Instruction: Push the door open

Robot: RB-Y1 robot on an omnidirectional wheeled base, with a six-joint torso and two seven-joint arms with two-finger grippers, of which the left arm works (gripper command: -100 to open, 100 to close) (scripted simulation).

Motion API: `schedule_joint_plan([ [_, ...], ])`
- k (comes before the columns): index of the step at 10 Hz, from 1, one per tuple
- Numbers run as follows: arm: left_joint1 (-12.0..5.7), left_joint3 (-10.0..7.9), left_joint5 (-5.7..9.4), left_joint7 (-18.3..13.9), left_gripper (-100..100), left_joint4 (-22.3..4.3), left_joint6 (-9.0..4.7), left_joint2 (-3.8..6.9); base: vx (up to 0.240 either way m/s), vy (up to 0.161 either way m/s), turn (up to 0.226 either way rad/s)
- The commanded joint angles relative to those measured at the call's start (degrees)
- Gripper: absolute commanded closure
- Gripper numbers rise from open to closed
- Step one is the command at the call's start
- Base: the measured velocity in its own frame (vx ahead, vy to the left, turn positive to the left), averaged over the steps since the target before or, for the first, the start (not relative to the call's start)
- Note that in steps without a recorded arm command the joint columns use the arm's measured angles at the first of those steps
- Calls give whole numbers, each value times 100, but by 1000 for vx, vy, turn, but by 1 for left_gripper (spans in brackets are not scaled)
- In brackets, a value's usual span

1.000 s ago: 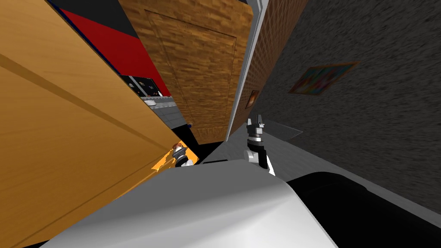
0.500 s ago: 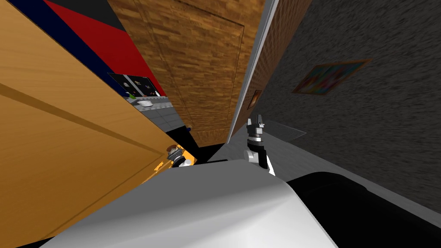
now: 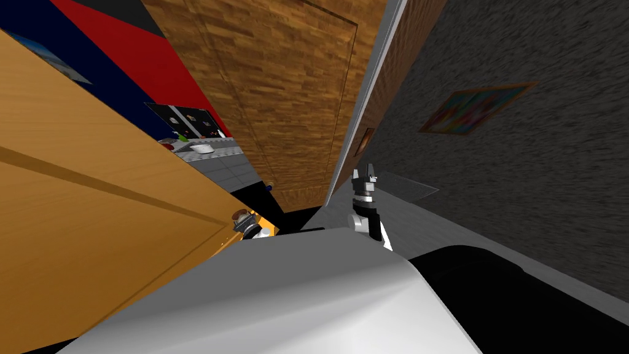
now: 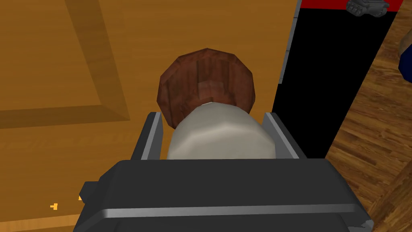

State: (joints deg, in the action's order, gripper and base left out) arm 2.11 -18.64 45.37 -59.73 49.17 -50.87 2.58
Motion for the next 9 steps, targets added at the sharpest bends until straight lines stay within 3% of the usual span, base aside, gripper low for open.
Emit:
schedule_joint_plan([
  [1, -3, -171, 81, 66, 100, -6, -118, 26, 102, 55, -2],
  [9, -95, -794, 480, 289, 100, -135, -305, -66, 136, 70, -3],
])
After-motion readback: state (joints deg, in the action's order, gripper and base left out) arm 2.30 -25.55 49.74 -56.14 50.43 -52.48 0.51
